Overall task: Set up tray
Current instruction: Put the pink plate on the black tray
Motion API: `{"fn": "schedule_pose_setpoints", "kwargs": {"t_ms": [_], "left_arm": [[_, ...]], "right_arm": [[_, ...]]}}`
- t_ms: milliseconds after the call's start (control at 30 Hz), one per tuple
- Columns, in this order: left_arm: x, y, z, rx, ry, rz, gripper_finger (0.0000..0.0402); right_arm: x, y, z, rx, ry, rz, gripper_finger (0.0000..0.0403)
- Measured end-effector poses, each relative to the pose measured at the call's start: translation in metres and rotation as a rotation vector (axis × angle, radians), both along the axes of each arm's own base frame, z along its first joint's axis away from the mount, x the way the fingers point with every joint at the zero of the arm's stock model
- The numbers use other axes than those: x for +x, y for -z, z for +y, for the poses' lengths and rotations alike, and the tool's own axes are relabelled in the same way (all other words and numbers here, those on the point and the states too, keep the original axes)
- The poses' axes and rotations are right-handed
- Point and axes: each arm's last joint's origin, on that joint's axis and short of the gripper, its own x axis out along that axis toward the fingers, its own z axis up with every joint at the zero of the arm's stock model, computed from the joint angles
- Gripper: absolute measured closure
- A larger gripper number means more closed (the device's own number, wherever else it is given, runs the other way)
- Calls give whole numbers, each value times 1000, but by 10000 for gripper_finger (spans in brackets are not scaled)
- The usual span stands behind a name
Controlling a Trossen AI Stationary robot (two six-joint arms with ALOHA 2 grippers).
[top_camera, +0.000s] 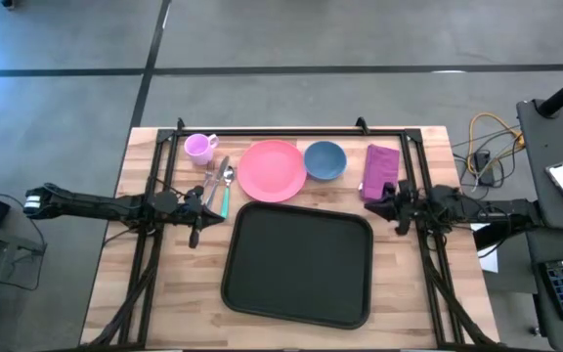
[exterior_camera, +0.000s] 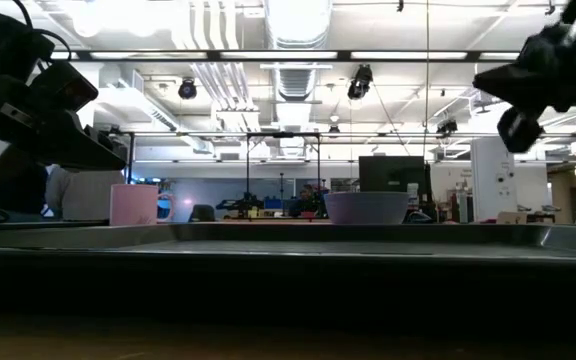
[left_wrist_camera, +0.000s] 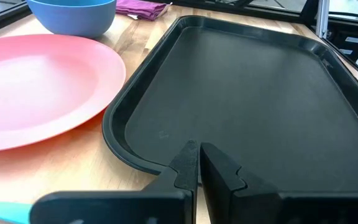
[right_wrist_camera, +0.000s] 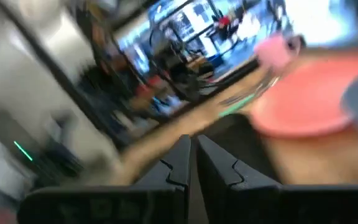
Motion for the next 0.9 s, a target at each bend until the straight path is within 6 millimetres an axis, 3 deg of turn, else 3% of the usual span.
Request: {"fn": "schedule_pose_setpoints", "kwargs": {"t_ms": [133,400,600,667,833,900], "left_arm": [[0,0,0,0,0,0,401],[0,0,0,0,0,0,401],[0,0,0,-14,-6,-2,401],[1,-2,0,-168,-63,-29,401],[6,-17,0,-820,-274,-169,402],[6,-20,1,-949,-346,-212,402]], "right_arm": [[-1,-8,-2,183,69,-91,385],[-8,-29,-11,303,332,-359,385],[-10,-36,-13,333,421,-445,385],[-9,-37,-14,363,428,-464,385],[-2,-41,-14,377,440,-503,385],[1,-42,-14,322,456,-490,385]]}}
